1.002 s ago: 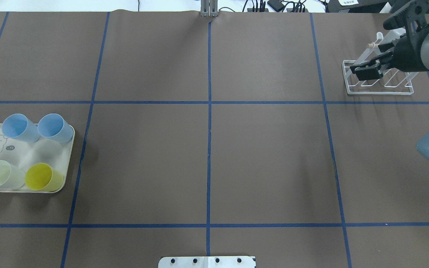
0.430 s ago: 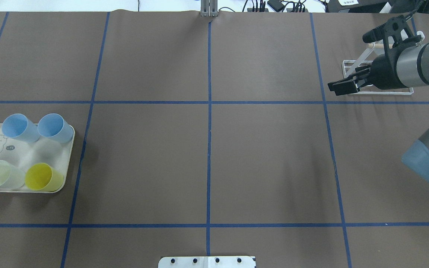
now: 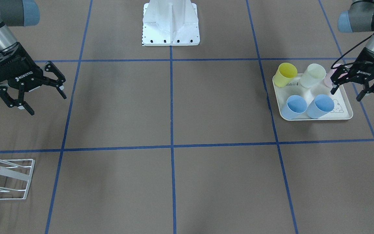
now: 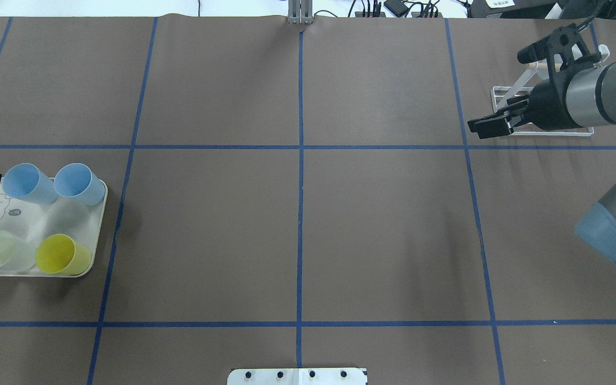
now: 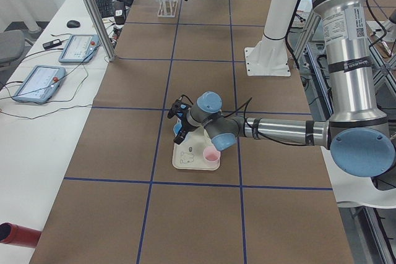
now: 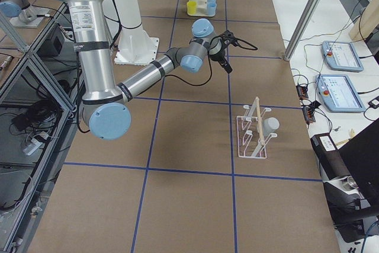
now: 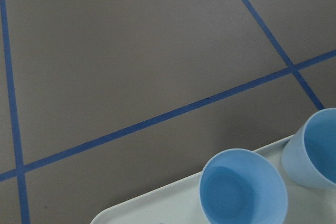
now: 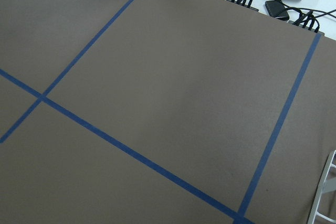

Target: Transfer IKEA cup to right arm and place on rack

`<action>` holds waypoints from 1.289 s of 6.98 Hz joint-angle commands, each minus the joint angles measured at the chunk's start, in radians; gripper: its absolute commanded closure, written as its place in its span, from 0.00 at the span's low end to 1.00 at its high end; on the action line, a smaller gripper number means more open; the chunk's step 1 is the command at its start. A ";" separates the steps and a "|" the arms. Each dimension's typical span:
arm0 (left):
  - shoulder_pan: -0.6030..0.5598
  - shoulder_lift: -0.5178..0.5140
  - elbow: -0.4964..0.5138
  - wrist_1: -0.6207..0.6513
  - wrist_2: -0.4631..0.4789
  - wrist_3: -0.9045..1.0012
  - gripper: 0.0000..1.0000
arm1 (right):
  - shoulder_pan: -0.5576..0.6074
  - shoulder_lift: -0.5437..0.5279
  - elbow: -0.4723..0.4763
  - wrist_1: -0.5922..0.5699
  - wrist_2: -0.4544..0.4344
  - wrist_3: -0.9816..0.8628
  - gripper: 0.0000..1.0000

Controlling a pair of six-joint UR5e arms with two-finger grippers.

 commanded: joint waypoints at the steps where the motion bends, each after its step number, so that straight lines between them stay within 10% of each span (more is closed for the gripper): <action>1: 0.033 -0.030 0.032 -0.010 0.025 -0.023 0.06 | 0.000 -0.001 0.000 0.001 -0.002 -0.001 0.00; 9: 0.033 -0.064 0.080 -0.016 0.016 -0.017 1.00 | 0.000 0.002 0.000 0.004 -0.001 -0.006 0.00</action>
